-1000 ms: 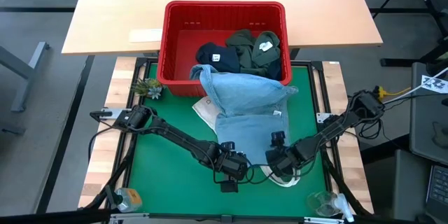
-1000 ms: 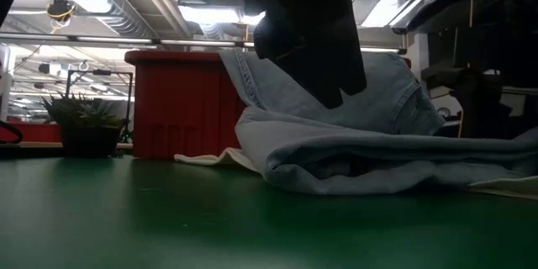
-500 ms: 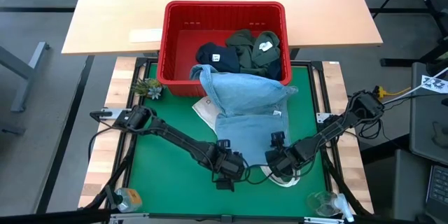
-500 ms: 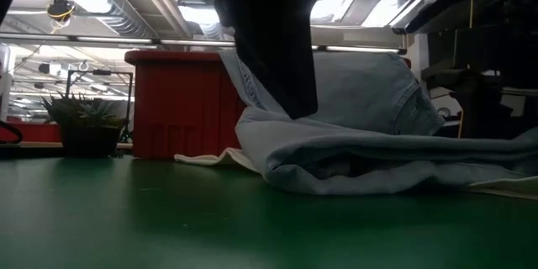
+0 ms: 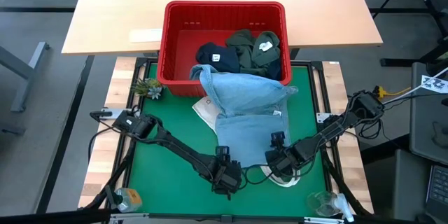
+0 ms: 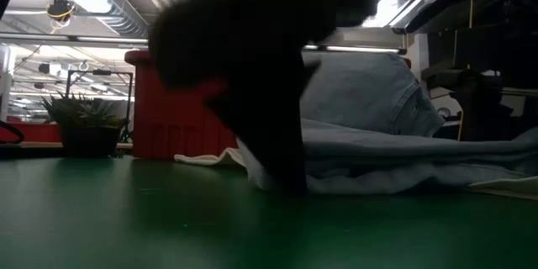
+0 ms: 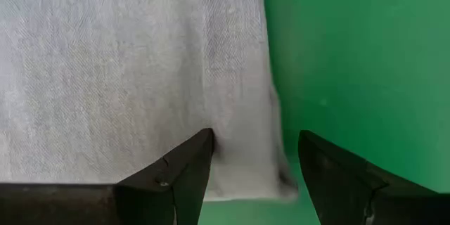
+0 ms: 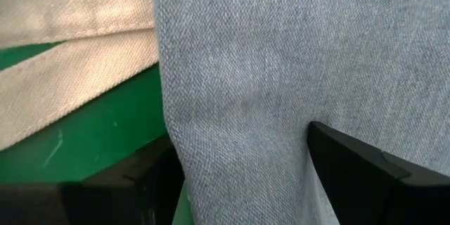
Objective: Fold laundry
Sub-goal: Fold the light blue pants
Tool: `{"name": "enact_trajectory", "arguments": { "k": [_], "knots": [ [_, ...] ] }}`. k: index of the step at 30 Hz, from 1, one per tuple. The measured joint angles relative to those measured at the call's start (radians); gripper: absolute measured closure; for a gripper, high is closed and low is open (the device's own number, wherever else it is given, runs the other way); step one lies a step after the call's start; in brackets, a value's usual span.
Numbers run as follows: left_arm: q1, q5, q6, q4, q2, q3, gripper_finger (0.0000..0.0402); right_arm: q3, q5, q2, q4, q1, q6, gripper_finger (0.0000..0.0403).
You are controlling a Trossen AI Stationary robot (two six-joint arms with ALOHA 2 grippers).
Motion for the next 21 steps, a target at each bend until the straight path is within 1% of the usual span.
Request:
{"name": "enact_trajectory", "arguments": {
  "k": [3, 6, 9, 13, 17, 19, 21],
  "knots": [
    [0.005, -0.001, -0.005, -0.001, 0.011, 0.002, 0.0196, 0.0, 0.0, 0.0, 0.0, 0.0, 0.0, 0.0117],
    [0.011, 0.004, -0.006, -0.004, 0.012, 0.003, 0.021, 0.0, -0.004, 0.0, 0.002, 0.0, 0.0, 0.0139],
    [0.015, 0.002, -0.006, -0.008, 0.011, 0.002, 0.0246, 0.0, -0.005, 0.0, 0.003, 0.0, 0.0, 0.018],
    [0.017, 0.004, -0.007, -0.014, 0.009, 0.005, 0.0311, 0.008, 0.001, 0.0, -0.01, 0.0, 0.0, 0.0249],
    [0.017, 0.014, -0.007, -0.03, 0.009, 0.044, 0.0372, 0.069, -0.005, 0.006, -0.103, 0.0, -0.001, 0.031],
    [0.017, 0.015, -0.006, -0.055, 0.009, 0.071, 0.0388, 0.113, -0.007, 0.006, -0.156, -0.001, -0.003, 0.0338],
    [0.017, 0.01, -0.001, -0.093, 0.009, 0.106, 0.0388, 0.158, -0.005, 0.006, -0.212, -0.001, -0.003, 0.0362]
  ]
}}
